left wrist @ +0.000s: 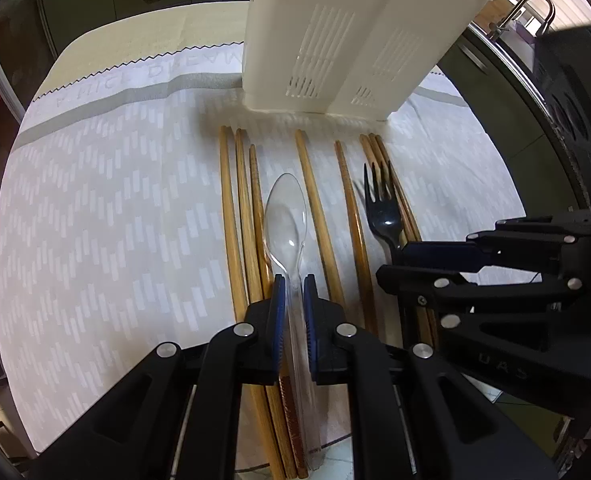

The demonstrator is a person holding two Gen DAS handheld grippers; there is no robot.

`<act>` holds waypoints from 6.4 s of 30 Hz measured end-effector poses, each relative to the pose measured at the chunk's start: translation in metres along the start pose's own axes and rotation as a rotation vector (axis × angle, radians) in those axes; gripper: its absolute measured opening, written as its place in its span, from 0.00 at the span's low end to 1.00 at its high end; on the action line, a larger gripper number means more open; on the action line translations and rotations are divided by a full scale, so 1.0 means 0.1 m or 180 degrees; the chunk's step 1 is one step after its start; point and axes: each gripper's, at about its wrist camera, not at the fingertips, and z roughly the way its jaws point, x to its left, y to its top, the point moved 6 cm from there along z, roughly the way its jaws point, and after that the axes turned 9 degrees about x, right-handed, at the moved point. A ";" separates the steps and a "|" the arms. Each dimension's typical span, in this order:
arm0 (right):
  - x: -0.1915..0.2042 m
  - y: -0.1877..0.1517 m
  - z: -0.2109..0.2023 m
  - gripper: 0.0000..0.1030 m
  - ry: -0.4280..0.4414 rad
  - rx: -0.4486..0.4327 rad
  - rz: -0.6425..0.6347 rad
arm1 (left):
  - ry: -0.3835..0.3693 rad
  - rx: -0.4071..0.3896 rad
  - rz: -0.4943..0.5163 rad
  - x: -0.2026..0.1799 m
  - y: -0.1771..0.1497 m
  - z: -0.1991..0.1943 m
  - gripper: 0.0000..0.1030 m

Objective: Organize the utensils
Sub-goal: 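Close the right tool on the black fork while the left tool lifts the spoon, then drop the spoon and fork into the white holder with both tools, then grasp one wooden chopstick with the left tool while the right tool grasps another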

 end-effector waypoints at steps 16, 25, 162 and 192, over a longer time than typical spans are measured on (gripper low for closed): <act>0.02 0.05 -0.06 0.11 -0.0036 -0.0433 -0.0004 | 0.0084 -0.0005 0.0067 -0.15 0.11 0.14 0.09; -0.12 -0.31 -0.70 0.09 0.0338 -0.1307 0.0008 | -0.0030 -0.0300 0.0105 -0.24 0.12 -0.14 0.08; -0.62 0.09 -0.15 0.18 -0.0108 -0.0664 0.0097 | 0.0404 0.0187 0.0109 0.20 0.31 0.33 0.19; -0.42 -0.14 -0.71 0.06 0.0183 -0.1286 0.0112 | 0.0412 -0.0054 0.0070 0.30 0.40 0.15 0.06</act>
